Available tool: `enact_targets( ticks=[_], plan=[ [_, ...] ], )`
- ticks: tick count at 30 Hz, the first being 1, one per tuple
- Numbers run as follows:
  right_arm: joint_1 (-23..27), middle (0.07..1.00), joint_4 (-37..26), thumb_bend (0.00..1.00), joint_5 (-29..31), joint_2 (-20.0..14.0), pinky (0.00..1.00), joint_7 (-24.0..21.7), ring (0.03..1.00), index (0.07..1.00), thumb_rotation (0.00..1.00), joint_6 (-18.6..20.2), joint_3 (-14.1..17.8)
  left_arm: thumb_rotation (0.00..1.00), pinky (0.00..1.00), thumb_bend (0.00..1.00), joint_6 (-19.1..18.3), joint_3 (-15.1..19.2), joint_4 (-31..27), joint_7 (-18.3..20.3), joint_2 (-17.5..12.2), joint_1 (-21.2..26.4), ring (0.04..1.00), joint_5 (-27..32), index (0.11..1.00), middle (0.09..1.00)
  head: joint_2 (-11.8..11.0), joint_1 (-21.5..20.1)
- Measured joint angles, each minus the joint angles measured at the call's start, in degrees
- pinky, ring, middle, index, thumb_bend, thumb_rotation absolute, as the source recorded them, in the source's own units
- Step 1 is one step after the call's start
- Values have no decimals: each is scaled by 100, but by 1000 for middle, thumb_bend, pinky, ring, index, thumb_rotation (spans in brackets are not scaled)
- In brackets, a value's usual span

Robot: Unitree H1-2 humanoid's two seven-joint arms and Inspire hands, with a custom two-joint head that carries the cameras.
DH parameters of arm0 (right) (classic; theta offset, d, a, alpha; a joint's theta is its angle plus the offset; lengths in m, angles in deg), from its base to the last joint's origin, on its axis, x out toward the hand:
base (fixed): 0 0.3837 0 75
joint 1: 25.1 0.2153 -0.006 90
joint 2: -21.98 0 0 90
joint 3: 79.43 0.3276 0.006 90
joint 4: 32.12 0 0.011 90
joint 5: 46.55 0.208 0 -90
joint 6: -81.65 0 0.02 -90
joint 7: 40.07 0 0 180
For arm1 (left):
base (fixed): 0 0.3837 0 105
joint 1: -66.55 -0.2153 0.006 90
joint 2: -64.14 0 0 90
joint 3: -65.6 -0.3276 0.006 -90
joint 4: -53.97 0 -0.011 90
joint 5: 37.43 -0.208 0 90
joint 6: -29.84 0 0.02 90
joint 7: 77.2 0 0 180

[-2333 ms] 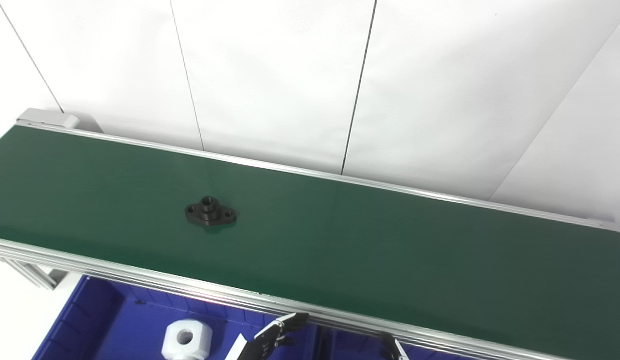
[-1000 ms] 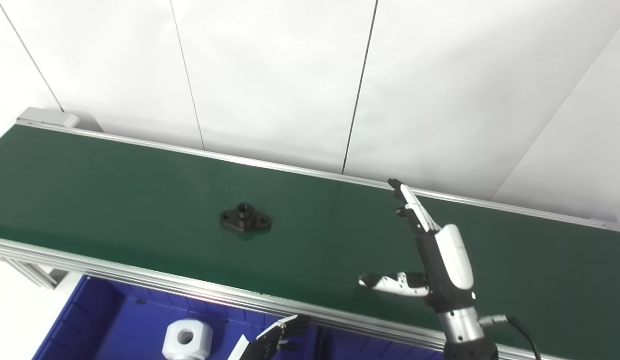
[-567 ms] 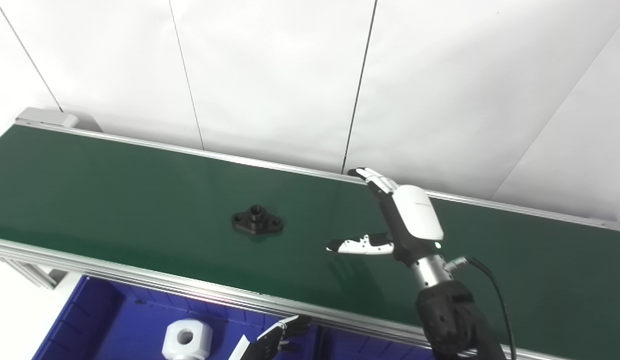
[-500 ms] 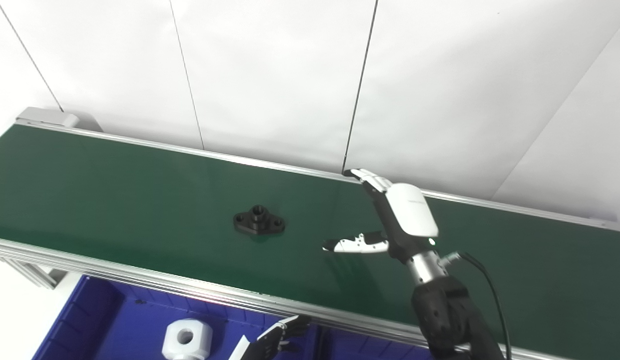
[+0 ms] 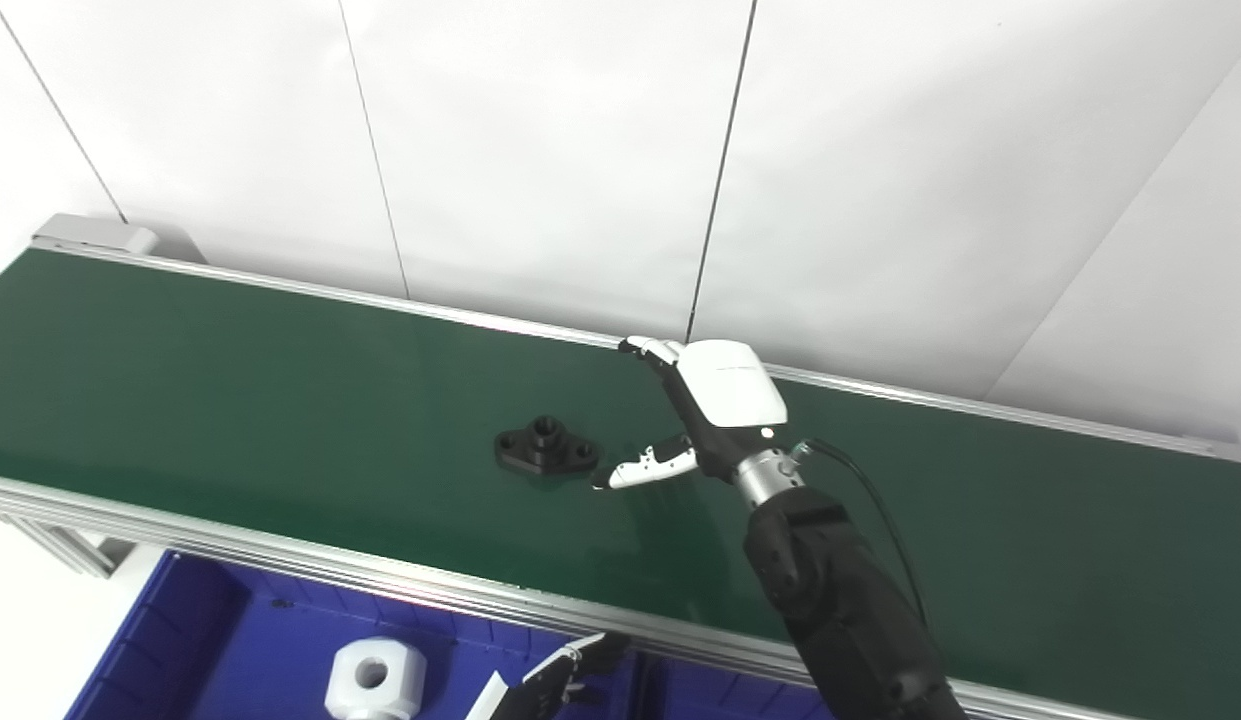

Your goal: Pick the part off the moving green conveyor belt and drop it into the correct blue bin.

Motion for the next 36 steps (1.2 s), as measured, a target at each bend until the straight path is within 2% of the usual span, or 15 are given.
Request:
enact_targets(
  ticks=[5,10,13,17,19,21,24,25,27,29,33,34,35,36],
  plan=[
    [166,828,451,1000,-31,139,601,16,768,857,521,251,-160,762,748,764,-2,39,-5,28,7,1,856,-103,839,867,-17,53],
    [306,806,795,1000,-3,180,576,56,742,848,532,287,-268,753,735,766,-5,67,-28,32,67,-16,846,-196,830,850,-9,97],
    [307,786,901,1000,9,192,549,124,702,848,534,306,-317,771,769,778,-39,60,-144,80,85,-43,862,-197,840,864,26,114],
    [304,738,963,1000,-10,231,500,168,621,843,540,500,-408,771,767,782,-64,72,-156,166,77,-55,861,-197,842,866,44,132],
    [304,685,998,1000,7,254,449,273,538,823,532,541,-419,764,757,775,-64,77,-163,195,77,-68,850,-202,835,855,70,141],
    [303,661,1051,1000,35,270,418,386,497,815,538,544,-452,757,755,775,-63,93,-167,196,83,-88,848,-202,832,851,79,141],
    [296,568,1082,1000,61,288,317,432,400,798,556,557,-542,755,754,770,-64,117,-241,196,81,-152,849,-203,835,851,114,123],
    [283,506,1081,1000,85,293,267,434,350,786,560,561,-568,756,751,778,-63,120,-267,196,82,-168,849,-203,837,854,114,123],
    [258,466,1080,994,114,314,241,440,320,767,558,570,-595,759,749,783,-63,126,-270,196,86,-174,848,-202,837,855,123,123],
    [245,413,1080,970,135,319,212,466,284,725,549,571,-638,763,744,786,-62,129,-270,196,87,-175,845,-203,836,853,132,123],
    [186,367,1118,784,147,342,192,591,260,616,501,582,-754,759,752,784,-55,130,-267,206,86,-175,853,-199,842,860,149,114],
    [176,338,1126,713,139,345,171,629,236,531,471,597,-775,757,752,785,-55,129,-268,213,86,-174,851,-198,842,859,158,114],
    [171,333,1150,701,115,343,168,681,232,515,467,605,-812,756,751,784,-55,130,-268,217,85,-174,851,-198,842,859,158,114],
    [169,308,1179,668,90,341,152,727,214,460,452,610,-844,756,752,784,-55,131,-268,230,84,-174,850,-198,842,859,167,106]
  ],
)
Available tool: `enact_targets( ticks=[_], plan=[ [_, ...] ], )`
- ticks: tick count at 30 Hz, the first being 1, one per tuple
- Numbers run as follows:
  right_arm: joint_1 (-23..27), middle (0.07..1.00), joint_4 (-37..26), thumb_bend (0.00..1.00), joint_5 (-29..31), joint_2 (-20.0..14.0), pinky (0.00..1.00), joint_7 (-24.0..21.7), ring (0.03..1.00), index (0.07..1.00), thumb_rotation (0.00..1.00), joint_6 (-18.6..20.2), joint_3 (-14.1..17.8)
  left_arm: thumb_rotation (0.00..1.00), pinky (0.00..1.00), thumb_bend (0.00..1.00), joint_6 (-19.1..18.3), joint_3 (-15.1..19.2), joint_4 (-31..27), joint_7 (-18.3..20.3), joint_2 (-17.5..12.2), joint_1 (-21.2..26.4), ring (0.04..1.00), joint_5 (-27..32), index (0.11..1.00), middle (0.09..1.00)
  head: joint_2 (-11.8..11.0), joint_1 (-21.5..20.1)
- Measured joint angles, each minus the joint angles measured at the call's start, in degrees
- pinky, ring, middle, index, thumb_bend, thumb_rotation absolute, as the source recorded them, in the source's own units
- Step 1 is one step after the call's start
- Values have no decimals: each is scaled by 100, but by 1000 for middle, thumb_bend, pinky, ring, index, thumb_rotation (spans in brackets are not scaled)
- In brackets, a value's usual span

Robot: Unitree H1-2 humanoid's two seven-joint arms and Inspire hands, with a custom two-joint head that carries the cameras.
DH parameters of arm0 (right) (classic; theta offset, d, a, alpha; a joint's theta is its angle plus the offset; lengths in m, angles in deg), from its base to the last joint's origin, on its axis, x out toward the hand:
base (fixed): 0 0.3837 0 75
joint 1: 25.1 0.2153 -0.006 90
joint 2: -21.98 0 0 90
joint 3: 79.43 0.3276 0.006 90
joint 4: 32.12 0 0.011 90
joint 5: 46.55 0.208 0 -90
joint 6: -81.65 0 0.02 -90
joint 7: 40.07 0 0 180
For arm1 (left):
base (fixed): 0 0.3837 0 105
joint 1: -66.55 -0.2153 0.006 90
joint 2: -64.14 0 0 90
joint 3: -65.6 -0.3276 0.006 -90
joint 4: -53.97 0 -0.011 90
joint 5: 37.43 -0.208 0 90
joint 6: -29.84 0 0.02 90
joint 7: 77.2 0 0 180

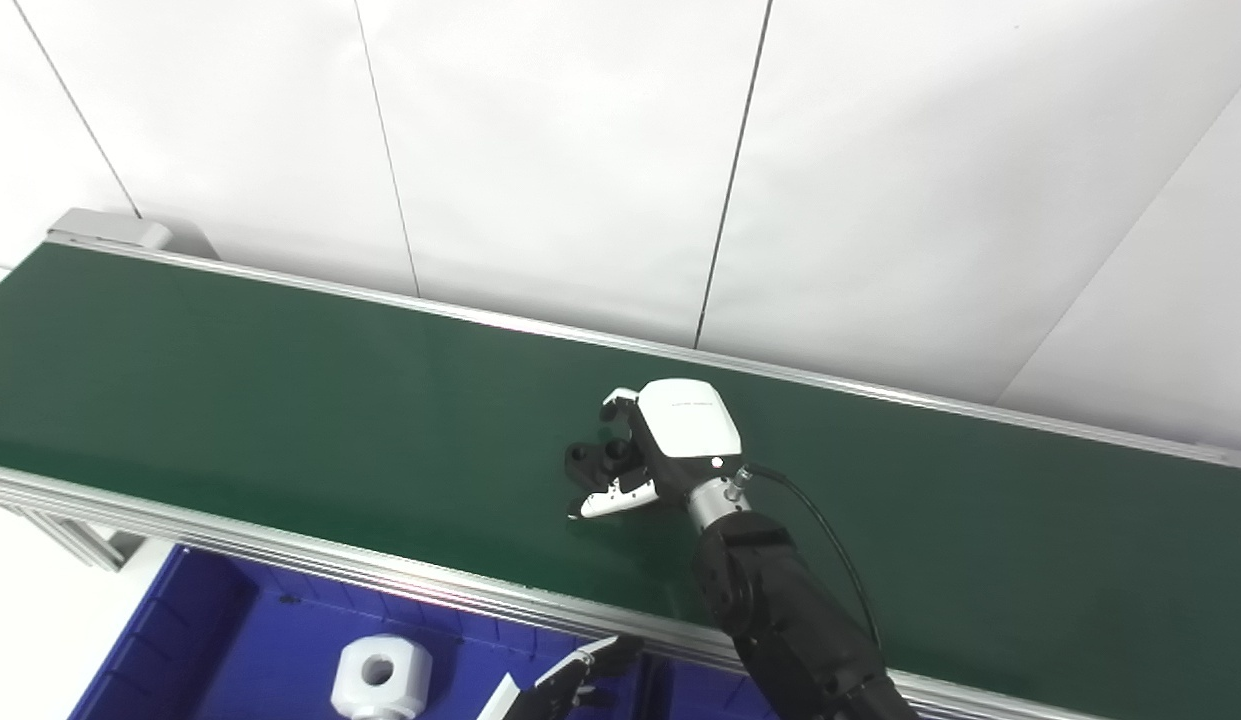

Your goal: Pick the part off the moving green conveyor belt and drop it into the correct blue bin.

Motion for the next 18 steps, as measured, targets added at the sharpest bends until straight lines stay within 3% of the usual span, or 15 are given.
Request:
enact_targets(
  ticks=[3,5,12,18],
  plan=[
    [-53,254,40,627,7,0,119,150,174,361,415,0,-102,760,757,779,0,1,0,13,-2,-1,851,0,846,863,9,0],
    [-91,244,78,621,9,6,112,307,165,344,419,0,-127,766,765,783,0,-1,-2,33,-11,2,854,1,847,864,18,0],
    [-99,301,139,644,-5,-31,147,464,213,425,519,14,-227,766,767,782,-3,10,-46,96,-58,1,853,5,841,857,44,-18],
    [-101,275,166,702,-46,-61,127,544,187,401,527,112,-279,772,775,781,-23,18,-55,146,-60,-2,861,7,850,866,53,-44]
  ],
)
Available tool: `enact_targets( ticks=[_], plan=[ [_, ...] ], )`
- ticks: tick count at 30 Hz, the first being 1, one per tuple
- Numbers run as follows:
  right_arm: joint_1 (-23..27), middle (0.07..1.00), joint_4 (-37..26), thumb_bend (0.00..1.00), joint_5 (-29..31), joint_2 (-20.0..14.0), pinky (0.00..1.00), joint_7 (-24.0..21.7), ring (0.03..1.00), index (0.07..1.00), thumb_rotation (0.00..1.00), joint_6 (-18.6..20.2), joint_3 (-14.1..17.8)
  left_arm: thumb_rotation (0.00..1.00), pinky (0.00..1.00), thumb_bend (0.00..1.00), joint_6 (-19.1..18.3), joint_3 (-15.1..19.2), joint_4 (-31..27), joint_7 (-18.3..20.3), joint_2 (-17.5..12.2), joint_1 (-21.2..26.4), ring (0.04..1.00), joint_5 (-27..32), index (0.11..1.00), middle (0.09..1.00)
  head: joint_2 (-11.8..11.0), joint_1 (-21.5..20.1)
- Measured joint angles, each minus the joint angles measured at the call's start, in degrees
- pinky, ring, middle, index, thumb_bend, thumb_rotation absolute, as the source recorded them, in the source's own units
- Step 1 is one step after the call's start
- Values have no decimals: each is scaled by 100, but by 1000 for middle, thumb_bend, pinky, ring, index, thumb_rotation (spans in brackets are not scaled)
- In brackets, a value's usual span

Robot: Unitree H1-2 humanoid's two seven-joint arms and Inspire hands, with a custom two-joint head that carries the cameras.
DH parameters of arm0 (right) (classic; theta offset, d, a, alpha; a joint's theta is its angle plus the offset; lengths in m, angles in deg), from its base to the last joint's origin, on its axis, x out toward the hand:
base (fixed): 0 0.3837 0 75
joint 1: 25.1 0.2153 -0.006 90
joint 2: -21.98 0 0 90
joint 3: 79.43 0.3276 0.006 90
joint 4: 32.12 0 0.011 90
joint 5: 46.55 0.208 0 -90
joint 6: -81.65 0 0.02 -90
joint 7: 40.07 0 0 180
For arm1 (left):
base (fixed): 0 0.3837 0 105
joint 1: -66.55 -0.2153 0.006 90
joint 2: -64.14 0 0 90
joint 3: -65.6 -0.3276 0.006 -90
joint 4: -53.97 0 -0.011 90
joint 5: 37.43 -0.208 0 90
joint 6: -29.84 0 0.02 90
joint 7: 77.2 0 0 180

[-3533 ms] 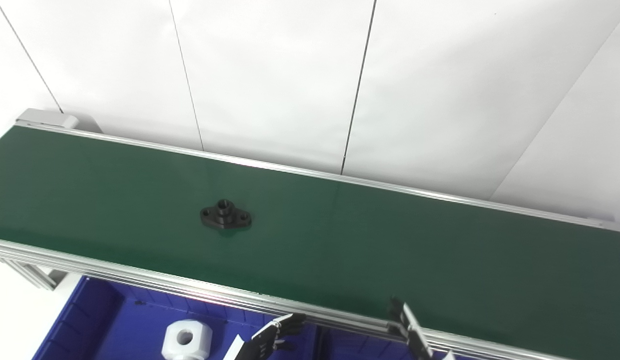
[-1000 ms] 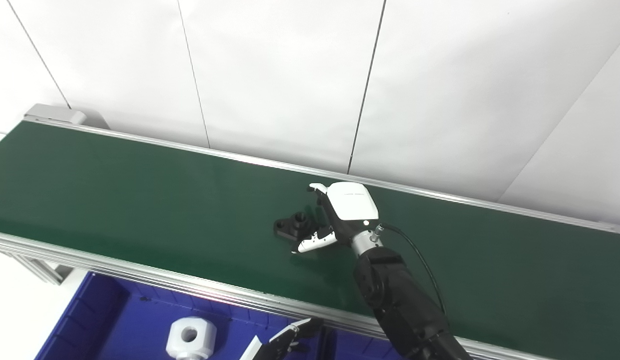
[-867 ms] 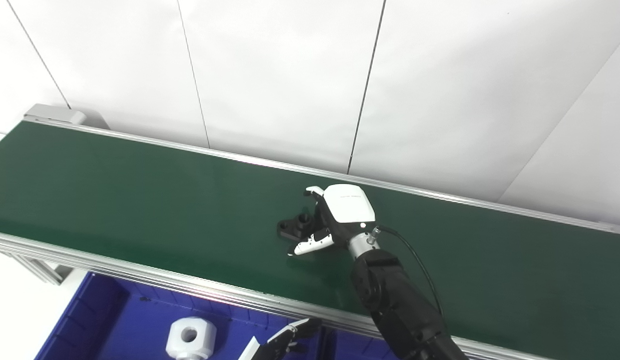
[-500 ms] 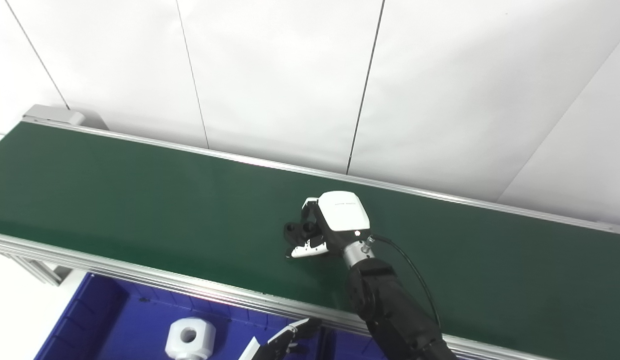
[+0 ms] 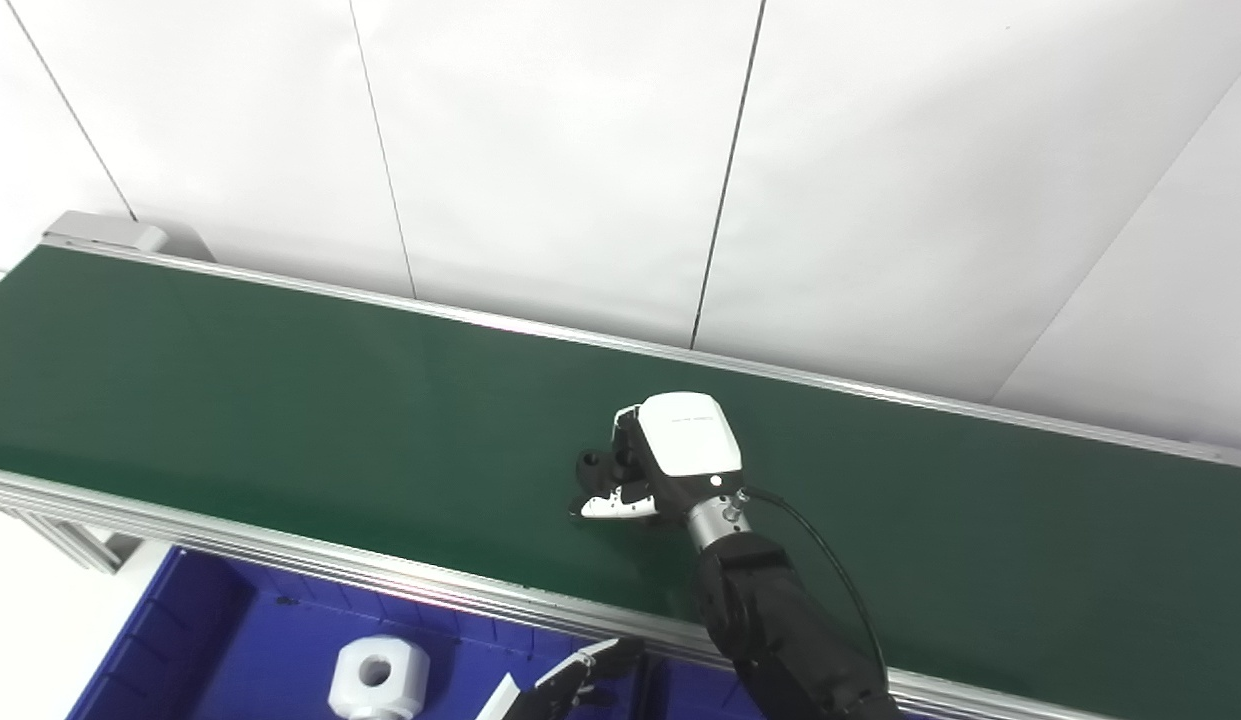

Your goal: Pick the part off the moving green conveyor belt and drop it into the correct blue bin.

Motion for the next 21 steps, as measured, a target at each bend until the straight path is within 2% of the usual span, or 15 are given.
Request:
enact_targets(
  ticks=[3,8,11,13,15,17,18,21],
  plan=[
    [-20,284,-43,696,13,-42,134,4,194,409,536,0,0,779,775,765,-2,4,-2,21,-2,1,862,2,861,871,0,0],
    [-138,262,-241,691,112,-131,127,-15,183,375,483,1,55,773,752,762,9,8,12,63,-16,16,851,18,868,868,26,-52],
    [-324,261,-481,602,231,-154,130,-26,185,407,399,-1,108,757,751,756,5,22,8,75,-15,15,852,30,871,870,35,-79],
    [-483,231,-746,555,315,-190,109,-59,158,373,324,-2,126,753,746,749,5,39,8,88,-16,16,847,112,871,870,61,-132],
    [-654,219,-1015,548,453,-225,100,-153,148,356,303,-9,167,753,743,748,8,61,10,88,-17,17,845,123,872,870,70,-158],
    [-800,227,-1231,547,541,-256,102,-226,151,390,290,-15,202,759,750,757,8,67,10,95,-18,23,848,123,872,870,62,-176],
    [-876,232,-1381,521,583,-291,105,-284,155,442,210,-18,204,760,749,763,8,75,10,107,-17,23,846,122,866,867,62,-176],
    [-1028,246,-1785,504,674,-394,116,-456,167,476,160,-19,259,755,752,762,3,103,10,114,-17,24,847,122,859,865,62,-220]
  ],
)
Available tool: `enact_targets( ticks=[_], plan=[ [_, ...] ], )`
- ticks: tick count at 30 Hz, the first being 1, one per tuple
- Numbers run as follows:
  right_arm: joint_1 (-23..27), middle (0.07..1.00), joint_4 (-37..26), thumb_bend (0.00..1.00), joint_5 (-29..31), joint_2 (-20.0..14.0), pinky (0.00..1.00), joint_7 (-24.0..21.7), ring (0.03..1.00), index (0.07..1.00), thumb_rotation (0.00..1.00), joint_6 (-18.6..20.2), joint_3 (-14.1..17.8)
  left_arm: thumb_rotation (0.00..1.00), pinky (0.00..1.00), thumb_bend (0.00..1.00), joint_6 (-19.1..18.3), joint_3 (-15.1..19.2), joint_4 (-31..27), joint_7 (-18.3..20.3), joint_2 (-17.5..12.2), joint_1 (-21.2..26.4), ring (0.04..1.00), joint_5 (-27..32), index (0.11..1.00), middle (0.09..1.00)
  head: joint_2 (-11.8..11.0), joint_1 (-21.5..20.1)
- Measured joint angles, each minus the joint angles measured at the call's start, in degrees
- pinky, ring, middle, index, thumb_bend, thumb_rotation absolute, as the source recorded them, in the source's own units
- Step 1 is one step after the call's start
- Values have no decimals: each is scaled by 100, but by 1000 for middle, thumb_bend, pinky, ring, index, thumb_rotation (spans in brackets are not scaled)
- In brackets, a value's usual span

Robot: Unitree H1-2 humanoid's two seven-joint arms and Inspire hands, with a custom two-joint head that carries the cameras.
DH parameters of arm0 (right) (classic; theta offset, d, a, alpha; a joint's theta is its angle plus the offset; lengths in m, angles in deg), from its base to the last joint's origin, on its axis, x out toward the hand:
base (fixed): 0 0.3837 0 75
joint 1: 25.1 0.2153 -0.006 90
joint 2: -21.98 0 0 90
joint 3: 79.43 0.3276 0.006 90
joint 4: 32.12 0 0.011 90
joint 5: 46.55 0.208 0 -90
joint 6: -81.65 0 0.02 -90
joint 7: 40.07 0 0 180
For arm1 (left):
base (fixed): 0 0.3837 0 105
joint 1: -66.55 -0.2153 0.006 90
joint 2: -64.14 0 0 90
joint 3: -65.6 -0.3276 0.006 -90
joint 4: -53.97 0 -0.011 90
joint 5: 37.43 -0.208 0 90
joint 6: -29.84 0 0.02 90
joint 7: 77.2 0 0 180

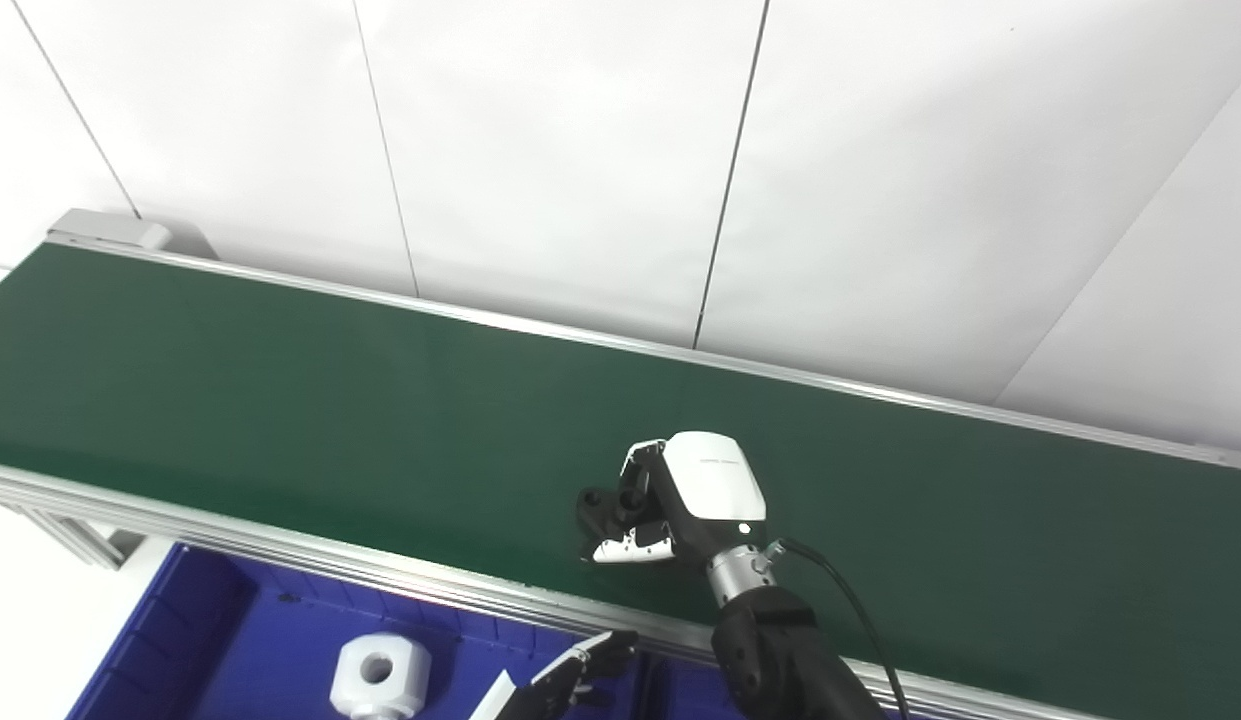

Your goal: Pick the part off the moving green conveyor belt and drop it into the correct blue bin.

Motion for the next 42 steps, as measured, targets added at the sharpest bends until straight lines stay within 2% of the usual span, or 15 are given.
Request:
enact_targets(
  ticks=[8,16,23,28,29,31,32,33,34,35,37,38,39,41,42],
  plan=[
    [-106,290,-1050,504,113,-206,156,-388,207,481,154,0,285,743,760,772,-3,70,2,9,-3,13,852,0,848,862,35,-44],
    [-484,311,-2052,503,83,-320,158,-820,217,482,156,1,330,706,768,759,-2,128,0,-9,49,-16,849,0,839,851,61,-106],
    [-807,299,-2510,502,45,-388,146,-1024,206,483,158,1,441,719,777,759,-2,151,-2,-13,93,-55,857,-2,845,856,140,-167],
    [-1145,308,-3268,504,-11,-436,149,-1315,213,483,155,3,523,707,789,747,-124,158,-265,22,45,-105,871,39,871,886,535,-535],
    [-1223,305,-3419,504,-43,-455,146,-1399,210,483,155,5,534,709,790,744,-179,159,-335,49,27,-112,872,107,873,889,536,-536],
    [-1397,306,-3721,504,-109,-514,147,-1609,211,483,156,15,554,705,819,705,-261,172,-551,119,-26,-152,889,178,894,906,964,-1078],
    [-1519,306,-3932,504,-182,-553,148,-1791,213,483,157,32,580,704,829,693,-307,170,-660,179,-83,-174,895,332,901,911,1010,-1125],
    [-1640,301,-4147,504,-239,-607,143,-1966,206,483,156,55,601,720,850,685,-356,174,-759,232,-122,-191,904,464,904,911,1219,-1404],
    [-1752,298,-4339,504,-274,-659,141,-2110,204,482,156,79,624,726,858,682,-413,179,-847,265,-131,-211,907,563,905,911,1222,-1406],
    [-1890,301,-4552,504,-314,-708,141,-2285,204,483,157,125,666,761,884,667,-470,203,-949,283,-158,-235,912,636,917,907,1361,-1650],
    [-2121,313,-4852,503,-423,-774,151,-2500,214,485,158,191,785,806,916,631,-564,253,-1138,292,-196,-286,911,681,930,898,1362,-1652],
    [-2253,314,-4967,503,-478,-798,153,-2618,216,485,159,221,846,818,929,618,-622,272,-1256,299,-213,-306,910,681,934,895,1554,-1870],
    [-2360,311,-5048,503,-512,-813,151,-2732,214,485,158,237,885,823,937,612,-641,294,-1332,308,-229,-317,910,683,935,893,1556,-1872],
    [-2617,288,-5253,504,-559,-823,141,-2942,200,484,157,243,968,855,987,583,-750,363,-1553,346,-290,-354,933,732,952,905,1905,-2257],
    [-2738,285,-5350,504,-599,-820,140,-2963,198,484,156,243,1003,859,994,578,-824,378,-1663,372,-318,-375,936,759,953,907,1907,-2259]
  ],
)
